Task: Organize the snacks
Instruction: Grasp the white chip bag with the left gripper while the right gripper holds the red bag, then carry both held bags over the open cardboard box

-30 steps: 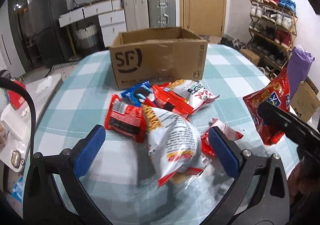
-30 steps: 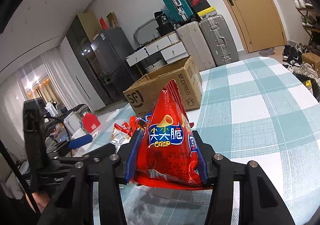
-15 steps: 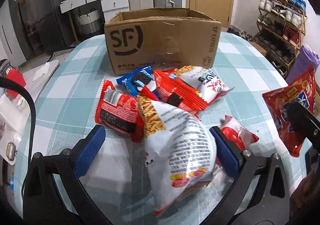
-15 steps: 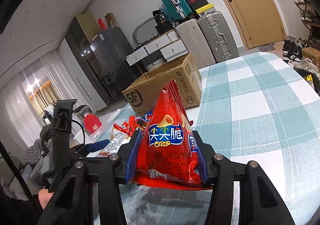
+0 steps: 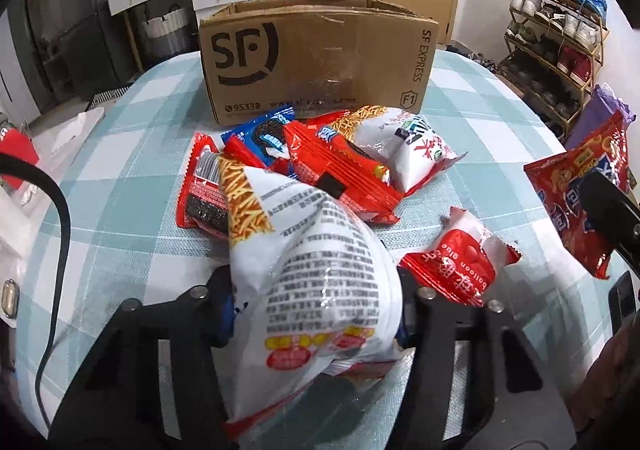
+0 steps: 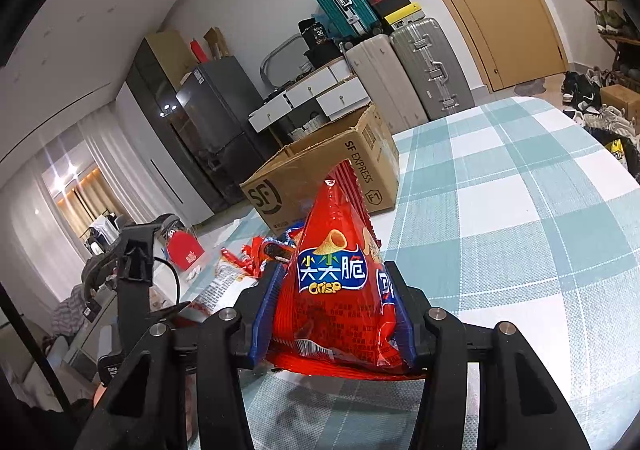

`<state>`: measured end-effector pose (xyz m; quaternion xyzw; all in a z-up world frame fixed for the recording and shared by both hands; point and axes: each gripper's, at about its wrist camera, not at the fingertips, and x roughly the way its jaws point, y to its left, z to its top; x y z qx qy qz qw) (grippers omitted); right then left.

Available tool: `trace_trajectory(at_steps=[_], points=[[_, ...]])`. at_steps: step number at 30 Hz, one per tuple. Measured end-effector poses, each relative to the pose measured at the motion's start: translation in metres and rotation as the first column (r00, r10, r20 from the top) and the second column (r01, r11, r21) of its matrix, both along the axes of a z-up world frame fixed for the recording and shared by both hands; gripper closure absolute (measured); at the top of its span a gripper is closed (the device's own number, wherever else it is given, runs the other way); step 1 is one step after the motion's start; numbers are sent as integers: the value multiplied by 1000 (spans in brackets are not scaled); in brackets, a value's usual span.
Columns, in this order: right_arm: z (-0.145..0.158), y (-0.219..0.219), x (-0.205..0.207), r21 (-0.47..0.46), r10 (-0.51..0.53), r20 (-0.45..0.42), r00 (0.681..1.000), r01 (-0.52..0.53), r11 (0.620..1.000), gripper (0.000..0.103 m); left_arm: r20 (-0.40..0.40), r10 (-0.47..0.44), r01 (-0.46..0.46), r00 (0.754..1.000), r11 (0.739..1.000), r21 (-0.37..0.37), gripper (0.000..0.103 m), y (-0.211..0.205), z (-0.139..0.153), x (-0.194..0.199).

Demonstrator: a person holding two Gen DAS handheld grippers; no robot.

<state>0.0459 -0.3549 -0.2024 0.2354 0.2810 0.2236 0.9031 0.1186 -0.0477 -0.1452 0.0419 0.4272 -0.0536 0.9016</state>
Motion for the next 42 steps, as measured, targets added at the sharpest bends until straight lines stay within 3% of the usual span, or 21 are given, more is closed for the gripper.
trace_trajectory(at_steps=[6, 24, 27, 30, 42], points=[[-1, -1, 0, 0, -6, -5, 1000, 6, 1000, 53, 56, -13, 12, 998, 1000, 4, 56, 4, 10, -13], [0, 3, -2, -34, -37, -12, 999, 36, 999, 53, 127, -23, 34, 992, 996, -85, 56, 42, 50, -58], [5, 6, -7, -58, -37, 18, 999, 38, 998, 53, 142, -30, 43, 989, 995, -90, 56, 48, 59, -69], [9, 15, -13, -103, -16, 34, 999, 19, 995, 53, 157, -37, 53, 987, 993, -103, 56, 55, 70, -81], [33, 40, -38, -68, 98, 33, 995, -95, 993, 53, 183, -33, 58, 983, 990, -132, 56, 76, 90, -115]])
